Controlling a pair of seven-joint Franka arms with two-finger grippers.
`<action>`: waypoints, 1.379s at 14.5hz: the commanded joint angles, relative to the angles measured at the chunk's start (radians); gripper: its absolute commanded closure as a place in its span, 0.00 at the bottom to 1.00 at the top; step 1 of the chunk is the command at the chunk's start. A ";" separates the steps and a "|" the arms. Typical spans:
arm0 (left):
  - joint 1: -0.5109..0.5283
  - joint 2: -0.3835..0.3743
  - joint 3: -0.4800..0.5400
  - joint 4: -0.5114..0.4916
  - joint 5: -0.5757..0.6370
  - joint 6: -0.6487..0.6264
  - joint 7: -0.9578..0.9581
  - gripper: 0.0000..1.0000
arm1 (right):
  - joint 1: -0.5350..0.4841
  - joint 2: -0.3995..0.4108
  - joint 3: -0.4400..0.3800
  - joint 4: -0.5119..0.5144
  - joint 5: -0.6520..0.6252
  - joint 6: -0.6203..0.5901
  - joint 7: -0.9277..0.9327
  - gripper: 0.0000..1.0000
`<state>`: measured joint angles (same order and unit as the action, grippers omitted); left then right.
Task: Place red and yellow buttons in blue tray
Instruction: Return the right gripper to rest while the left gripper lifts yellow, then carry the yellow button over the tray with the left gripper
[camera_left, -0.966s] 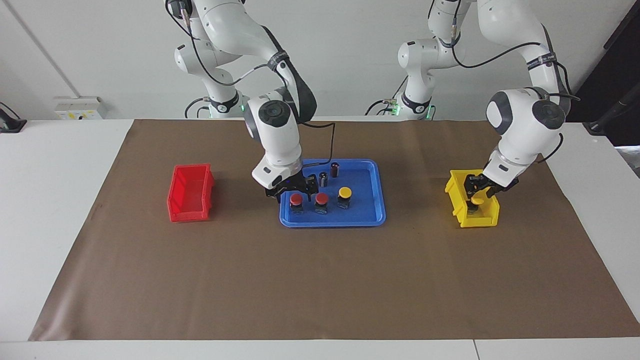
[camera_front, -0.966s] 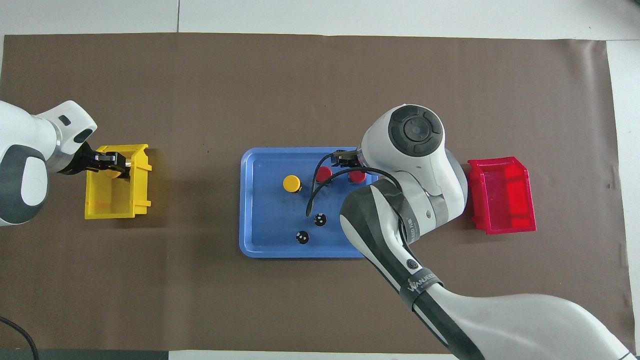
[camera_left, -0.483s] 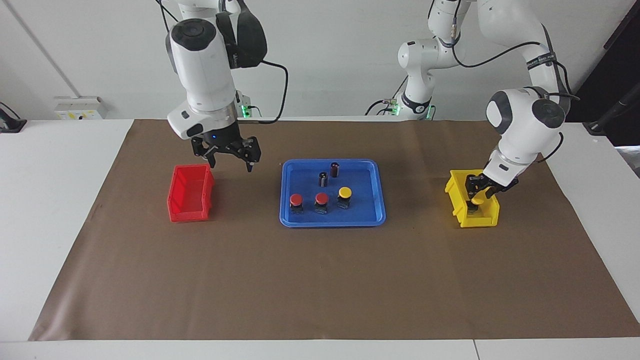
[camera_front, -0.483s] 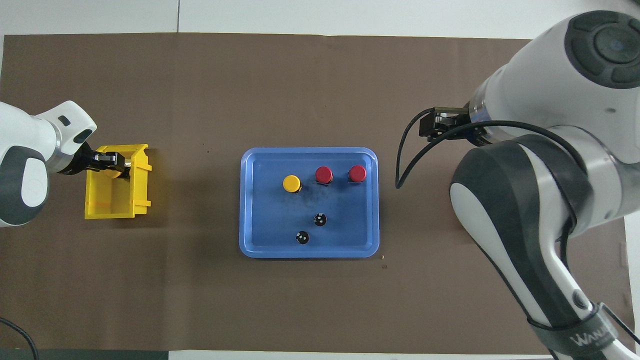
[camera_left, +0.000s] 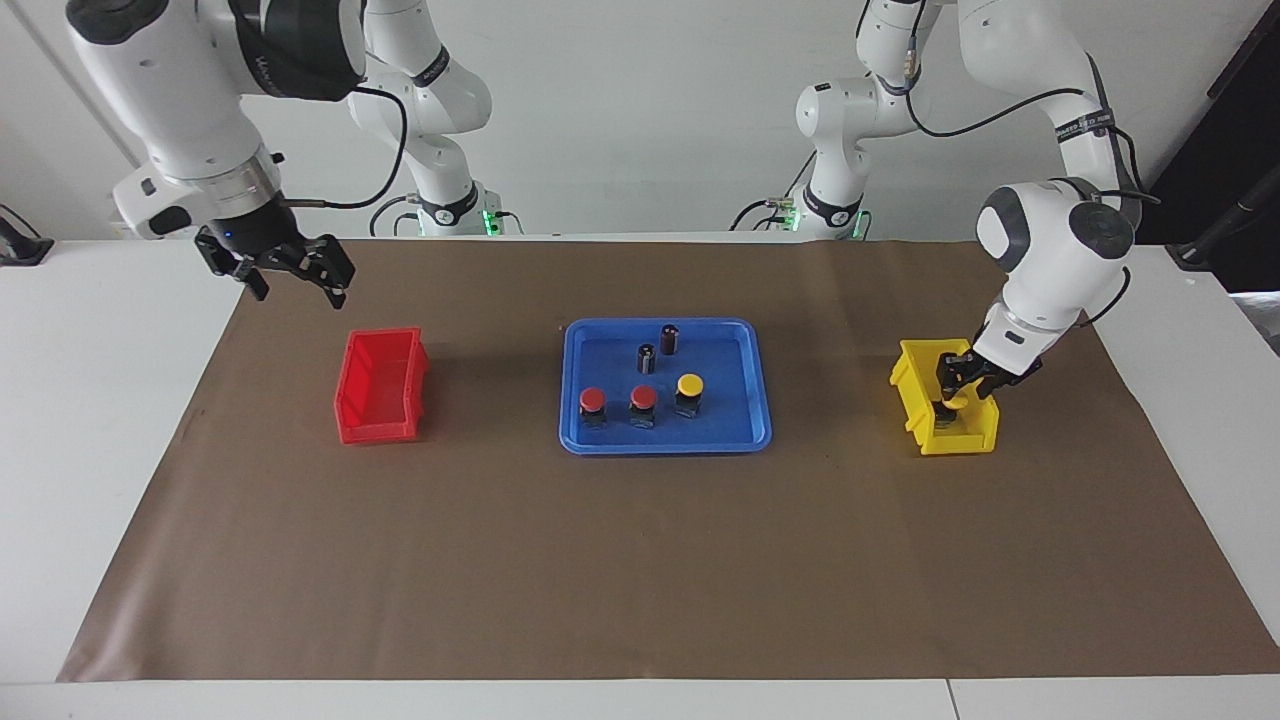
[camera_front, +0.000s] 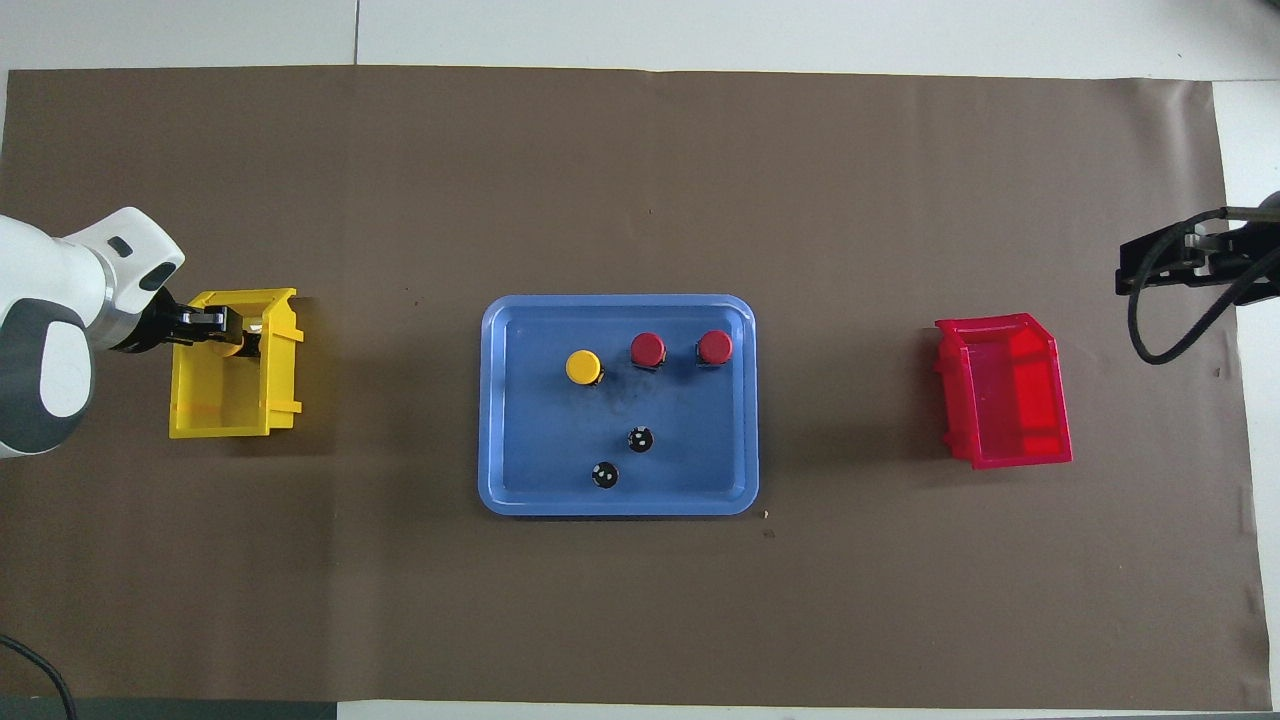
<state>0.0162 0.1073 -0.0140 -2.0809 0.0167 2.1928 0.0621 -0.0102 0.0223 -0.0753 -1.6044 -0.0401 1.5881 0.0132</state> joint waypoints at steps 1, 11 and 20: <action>0.008 0.014 -0.004 -0.018 0.023 0.045 -0.005 0.43 | -0.060 -0.041 0.006 -0.047 0.006 -0.036 -0.174 0.00; -0.004 0.012 -0.004 -0.018 0.023 0.036 -0.015 0.90 | -0.053 -0.059 -0.050 -0.057 -0.007 -0.057 -0.104 0.00; -0.221 0.022 -0.017 0.346 -0.018 -0.435 -0.295 0.99 | -0.059 -0.058 -0.043 -0.058 0.009 -0.059 -0.116 0.00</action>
<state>-0.1078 0.1115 -0.0373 -1.7471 0.0038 1.7676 -0.1028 -0.0663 -0.0183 -0.1234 -1.6360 -0.0400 1.5136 -0.1016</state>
